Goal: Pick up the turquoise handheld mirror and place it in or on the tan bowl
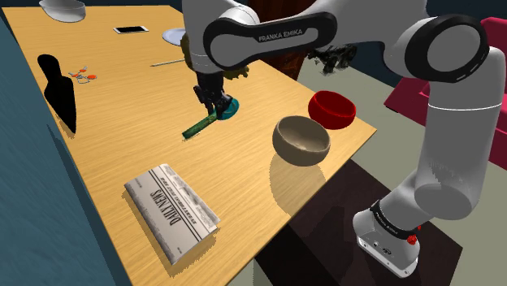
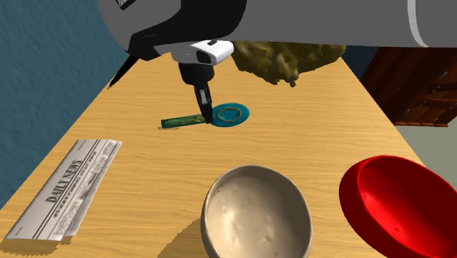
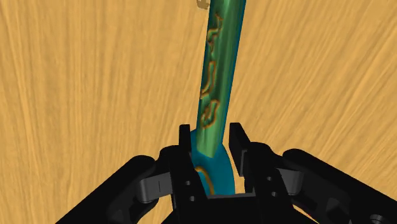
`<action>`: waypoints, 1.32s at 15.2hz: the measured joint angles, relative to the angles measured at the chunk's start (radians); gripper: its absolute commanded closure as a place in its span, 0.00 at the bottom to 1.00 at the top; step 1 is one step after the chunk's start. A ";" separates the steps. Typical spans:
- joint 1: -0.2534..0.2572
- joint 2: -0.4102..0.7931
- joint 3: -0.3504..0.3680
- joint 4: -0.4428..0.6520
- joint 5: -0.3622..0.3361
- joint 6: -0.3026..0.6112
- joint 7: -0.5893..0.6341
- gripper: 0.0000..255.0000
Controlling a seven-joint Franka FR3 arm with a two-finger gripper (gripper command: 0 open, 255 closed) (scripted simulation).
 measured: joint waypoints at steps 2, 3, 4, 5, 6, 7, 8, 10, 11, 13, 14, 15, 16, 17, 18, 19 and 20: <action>0.002 -0.005 0.002 0.020 0.004 -0.025 -0.004 1.00; 0.003 -0.005 0.002 0.033 0.005 -0.037 -0.008 1.00; 0.004 -0.006 0.003 0.041 0.006 -0.047 -0.009 1.00; 0.005 -0.010 0.004 0.051 0.009 -0.061 -0.011 1.00; 0.005 -0.013 0.005 0.060 0.011 -0.072 -0.014 1.00; 0.004 -0.016 0.006 0.065 0.013 -0.079 -0.017 1.00; 0.009 -0.014 0.006 0.082 0.013 -0.093 -0.017 1.00; 0.011 -0.020 0.008 0.103 0.017 -0.120 -0.022 1.00; 0.012 -0.022 0.009 0.113 0.018 -0.130 -0.024 1.00; 0.015 -0.024 0.010 0.138 0.020 -0.156 -0.029 1.00; 0.017 -0.024 0.010 0.150 0.020 -0.167 -0.031 1.00; 0.022 -0.023 0.011 0.165 0.020 -0.182 -0.031 1.00; 0.024 -0.024 0.011 0.180 0.021 -0.197 -0.034 1.00; 0.026 -0.025 0.012 0.193 0.022 -0.210 -0.036 1.00; 0.031 -0.020 0.011 0.213 0.020 -0.224 -0.038 1.00; 0.032 -0.023 0.011 0.222 0.021 -0.235 -0.040 1.00; 0.038 -0.019 0.011 0.241 0.020 -0.250 -0.041 1.00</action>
